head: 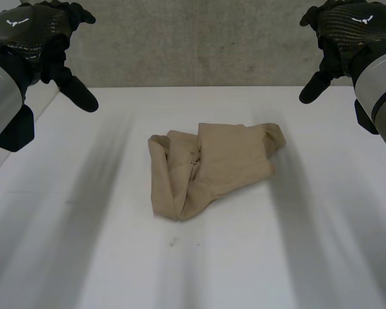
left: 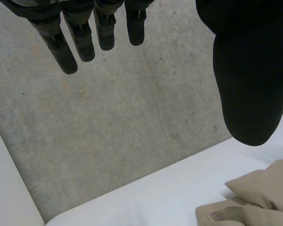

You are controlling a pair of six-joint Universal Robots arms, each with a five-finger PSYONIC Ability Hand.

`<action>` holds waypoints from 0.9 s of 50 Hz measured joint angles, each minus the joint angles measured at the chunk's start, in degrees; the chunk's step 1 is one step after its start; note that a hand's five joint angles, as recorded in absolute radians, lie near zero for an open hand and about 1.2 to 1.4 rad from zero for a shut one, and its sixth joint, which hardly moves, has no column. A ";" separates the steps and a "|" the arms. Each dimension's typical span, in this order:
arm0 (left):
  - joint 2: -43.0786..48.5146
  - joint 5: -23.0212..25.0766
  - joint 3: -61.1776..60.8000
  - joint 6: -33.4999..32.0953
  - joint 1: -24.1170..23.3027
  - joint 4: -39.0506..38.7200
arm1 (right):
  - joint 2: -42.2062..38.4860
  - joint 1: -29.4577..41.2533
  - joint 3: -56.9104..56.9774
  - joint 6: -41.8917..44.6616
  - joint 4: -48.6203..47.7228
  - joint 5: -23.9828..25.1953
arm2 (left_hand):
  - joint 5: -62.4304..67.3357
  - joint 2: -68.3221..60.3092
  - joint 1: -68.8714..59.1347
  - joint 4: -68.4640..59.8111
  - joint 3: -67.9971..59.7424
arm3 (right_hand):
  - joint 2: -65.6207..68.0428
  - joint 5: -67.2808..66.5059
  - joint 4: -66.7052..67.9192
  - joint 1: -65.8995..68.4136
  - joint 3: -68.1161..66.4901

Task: Fold the shorts.

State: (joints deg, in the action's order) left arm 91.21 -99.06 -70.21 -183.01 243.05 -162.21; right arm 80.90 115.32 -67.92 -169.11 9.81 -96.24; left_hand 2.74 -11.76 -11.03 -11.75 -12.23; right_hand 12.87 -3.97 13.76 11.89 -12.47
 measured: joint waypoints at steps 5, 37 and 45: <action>0.19 0.03 0.02 -0.06 -0.01 0.43 | -0.36 0.27 0.13 0.12 0.02 -0.55 | 0.00 0.00 0.00 0.00 0.00 | 0.00 0.00 0.00 0.00 0.00; 24.09 0.53 -4.98 -4.25 -9.43 -18.24 | -6.31 -4.37 -19.43 14.78 2.29 16.21 | 0.02 -0.12 -0.22 -0.12 -0.12 | 0.00 0.00 0.00 0.00 0.19; 40.36 0.03 3.19 -16.59 -11.05 -22.47 | -6.15 -7.18 -30.54 14.97 -8.66 16.04 | 4.58 -5.71 -6.91 -5.50 -5.11 | 0.00 0.00 0.00 0.00 0.19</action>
State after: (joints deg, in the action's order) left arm 131.56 -99.02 -67.02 -199.60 231.99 -184.67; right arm 74.75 108.14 -98.45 -154.14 1.15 -80.20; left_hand 7.32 -17.47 -17.94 -17.25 -17.34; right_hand 12.87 -3.97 13.76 11.89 -12.29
